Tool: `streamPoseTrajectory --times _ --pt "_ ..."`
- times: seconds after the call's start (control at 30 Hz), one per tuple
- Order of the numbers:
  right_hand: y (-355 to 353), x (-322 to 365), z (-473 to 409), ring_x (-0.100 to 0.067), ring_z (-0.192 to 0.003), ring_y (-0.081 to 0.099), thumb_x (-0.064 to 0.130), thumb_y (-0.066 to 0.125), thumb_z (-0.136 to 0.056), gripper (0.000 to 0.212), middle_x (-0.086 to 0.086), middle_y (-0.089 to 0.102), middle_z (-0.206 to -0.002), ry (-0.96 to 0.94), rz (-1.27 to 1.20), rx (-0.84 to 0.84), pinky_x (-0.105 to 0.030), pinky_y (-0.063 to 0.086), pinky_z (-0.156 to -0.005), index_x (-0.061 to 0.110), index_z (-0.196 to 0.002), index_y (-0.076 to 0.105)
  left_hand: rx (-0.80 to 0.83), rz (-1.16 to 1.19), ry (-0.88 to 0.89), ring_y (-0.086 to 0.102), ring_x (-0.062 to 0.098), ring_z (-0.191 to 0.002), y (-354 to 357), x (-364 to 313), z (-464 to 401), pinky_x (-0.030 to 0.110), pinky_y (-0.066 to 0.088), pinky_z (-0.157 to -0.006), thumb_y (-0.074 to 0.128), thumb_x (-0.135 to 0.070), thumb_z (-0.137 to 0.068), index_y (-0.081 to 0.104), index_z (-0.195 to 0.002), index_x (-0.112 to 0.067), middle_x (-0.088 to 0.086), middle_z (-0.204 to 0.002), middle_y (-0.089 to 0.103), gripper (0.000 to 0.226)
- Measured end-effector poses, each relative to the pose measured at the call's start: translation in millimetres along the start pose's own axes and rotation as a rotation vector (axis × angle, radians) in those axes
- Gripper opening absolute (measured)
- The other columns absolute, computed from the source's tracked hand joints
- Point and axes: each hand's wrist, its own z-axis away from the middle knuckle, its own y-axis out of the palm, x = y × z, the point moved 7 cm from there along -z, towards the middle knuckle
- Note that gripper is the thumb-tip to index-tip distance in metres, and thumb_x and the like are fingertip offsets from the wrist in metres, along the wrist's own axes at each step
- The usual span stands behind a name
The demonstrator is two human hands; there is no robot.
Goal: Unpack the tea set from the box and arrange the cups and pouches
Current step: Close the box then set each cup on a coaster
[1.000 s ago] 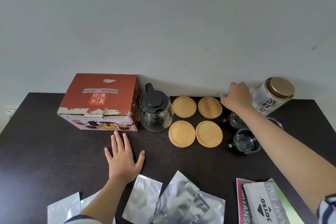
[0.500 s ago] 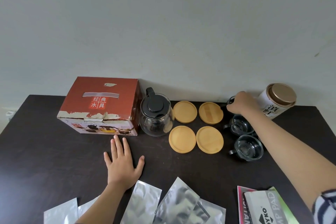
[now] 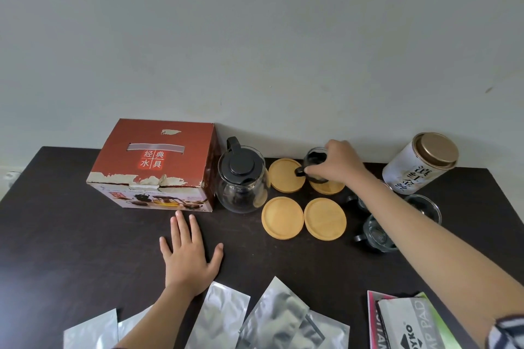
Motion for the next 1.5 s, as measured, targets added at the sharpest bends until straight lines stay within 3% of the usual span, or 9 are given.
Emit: streamPoseTrajectory --times 0.13,0.33,0.6,0.8,0.93,1.03,1.13,1.3,1.5 --pt "25 34 3 -0.023 -0.097 0.056 0.054 0.08 -0.057 0.073 -0.009 0.057 -0.111 -0.106 -0.031 0.001 -0.036 0.056 -0.073 0.012 -0.113 0.058 0.007 -0.001 0.0 -0.006 0.031 -0.146 0 0 0 0.06 0.013 -0.111 0.018 -0.068 -0.079 0.014 -0.151 -0.005 0.016 -0.159 -0.003 0.096" --pt "43 53 3 -0.028 -0.11 0.048 0.048 0.078 -0.071 0.064 -0.012 0.049 -0.121 -0.124 0.086 0.014 -0.031 0.045 -0.072 0.01 -0.116 0.053 0.013 -0.002 -0.002 -0.012 0.029 -0.146 -1 1 0 0.059 0.008 -0.113 0.015 -0.069 -0.079 0.008 -0.151 -0.007 0.015 -0.158 -0.009 0.095" --pt "40 48 8 -0.028 -0.121 0.047 0.051 0.075 -0.074 0.079 -0.012 0.046 -0.131 -0.121 -0.025 0.004 -0.035 0.047 -0.09 0.007 -0.133 0.046 0.015 -0.002 0.0 -0.011 0.03 -0.146 -1 1 1 0.059 0.009 -0.113 0.013 -0.069 -0.078 0.008 -0.151 -0.007 0.015 -0.159 -0.007 0.097" --pt "29 39 20 -0.026 -0.133 0.039 0.044 0.073 -0.08 0.083 -0.011 0.041 -0.145 -0.159 -0.163 0.01 -0.035 0.038 -0.103 0.007 -0.144 0.036 0.018 0.0 0.003 -0.011 0.03 -0.146 -3 1 1 0.058 0.008 -0.113 0.01 -0.07 -0.077 0.007 -0.151 -0.007 0.015 -0.159 -0.008 0.098" --pt "7 9 26 -0.026 -0.136 0.036 0.041 0.071 -0.083 0.078 -0.01 0.038 -0.147 -0.117 -0.119 -0.042 -0.039 0.034 -0.108 0.009 -0.145 0.036 0.009 0.007 0.008 -0.009 0.031 -0.146 -2 0 1 0.059 0.01 -0.112 0.012 -0.07 -0.077 0.01 -0.151 -0.006 0.016 -0.159 -0.006 0.098" --pt "-16 -32 31 -0.028 -0.135 0.038 0.04 0.073 -0.081 0.077 -0.012 0.041 -0.145 -0.004 -0.07 -0.046 -0.041 0.035 -0.107 0.008 -0.143 0.041 0.011 0.009 0.008 -0.009 0.03 -0.146 -2 0 1 0.06 0.01 -0.112 0.012 -0.07 -0.077 0.009 -0.151 -0.006 0.016 -0.159 -0.006 0.098" --pt "-29 -71 37 -0.031 -0.127 0.047 0.044 0.077 -0.075 0.081 -0.016 0.047 -0.141 0.132 0.044 0.053 -0.04 0.042 -0.099 0.004 -0.138 0.044 0.019 0.0 0.007 -0.011 0.03 -0.146 -2 -1 1 0.059 0.009 -0.112 0.01 -0.07 -0.076 0.006 -0.151 -0.007 0.015 -0.159 -0.008 0.098" --pt "-23 -101 50 -0.03 -0.132 0.043 0.047 0.079 -0.072 0.096 -0.012 0.041 -0.148 0.258 0.088 0.235 -0.038 0.041 -0.1 0.008 -0.146 0.031 0.019 -0.006 0.01 -0.014 0.029 -0.146 -1 -1 0 0.059 0.009 -0.113 0.008 -0.071 -0.076 0.005 -0.151 -0.007 0.015 -0.159 -0.01 0.099" --pt "-18 -97 51 -0.031 -0.112 0.055 0.026 0.079 -0.07 0.071 -0.015 0.054 -0.129 0.248 0.129 0.162 -0.04 0.05 -0.089 0.004 -0.129 0.048 0.01 0.007 0.009 -0.011 0.03 -0.146 -1 -1 0 0.06 0.011 -0.112 0.011 -0.07 -0.077 0.009 -0.151 -0.006 0.016 -0.159 -0.005 0.098"
